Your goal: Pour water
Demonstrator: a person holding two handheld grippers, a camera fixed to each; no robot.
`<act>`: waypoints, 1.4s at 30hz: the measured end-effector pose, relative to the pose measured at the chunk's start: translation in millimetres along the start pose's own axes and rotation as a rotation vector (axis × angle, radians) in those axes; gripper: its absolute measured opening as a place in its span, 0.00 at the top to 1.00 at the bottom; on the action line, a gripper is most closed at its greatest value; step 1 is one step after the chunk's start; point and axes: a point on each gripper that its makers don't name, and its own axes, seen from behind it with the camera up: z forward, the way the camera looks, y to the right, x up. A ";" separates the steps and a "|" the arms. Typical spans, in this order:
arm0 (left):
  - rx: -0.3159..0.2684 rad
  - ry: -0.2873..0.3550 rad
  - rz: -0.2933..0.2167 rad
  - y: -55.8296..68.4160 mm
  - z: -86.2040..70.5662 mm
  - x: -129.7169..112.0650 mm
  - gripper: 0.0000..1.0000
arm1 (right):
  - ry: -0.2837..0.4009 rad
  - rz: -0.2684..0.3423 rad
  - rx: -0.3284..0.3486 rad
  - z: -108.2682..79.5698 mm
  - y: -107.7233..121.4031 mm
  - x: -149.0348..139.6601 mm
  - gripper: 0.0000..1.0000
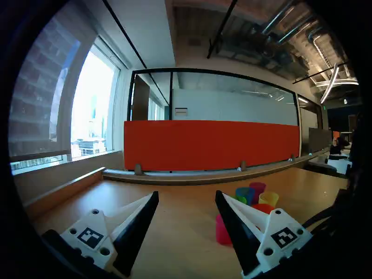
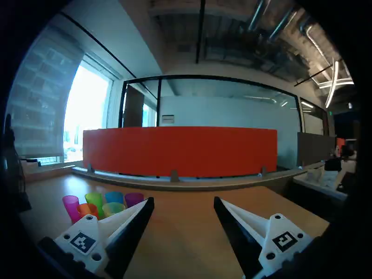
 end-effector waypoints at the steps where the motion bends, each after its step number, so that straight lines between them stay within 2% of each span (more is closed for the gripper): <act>1: -0.005 -0.001 -0.001 2.6 1.5 -0.1 0.10 | -0.002 -0.004 0.003 0.6 -0.7 -2.9 0.01; 6: -0.033 -0.011 0.015 10.5 5.2 -0.1 0.10 | -0.018 -0.023 0.045 3.7 -10.1 -9.2 0.01; 14: -0.130 -0.067 0.083 31.3 9.1 -12.2 0.10 | -0.073 -0.045 0.211 12.7 -46.8 -11.8 0.01; 20: -0.186 -0.091 0.100 41.4 10.4 -11.6 0.10 | -0.108 -0.068 0.305 24.8 -68.7 -2.7 0.01; 26: -0.254 -0.123 0.109 51.5 9.2 -13.5 0.10 | -0.158 -0.116 0.397 31.4 -91.7 -3.5 0.01; 33: -0.278 -0.139 0.113 56.0 12.0 -17.6 0.10 | -0.213 -0.161 0.483 43.9 -115.5 -12.6 0.00; 42: -0.291 -0.153 0.118 58.7 13.4 -22.4 0.10 | -0.277 -0.183 0.562 73.2 -142.8 -25.3 0.00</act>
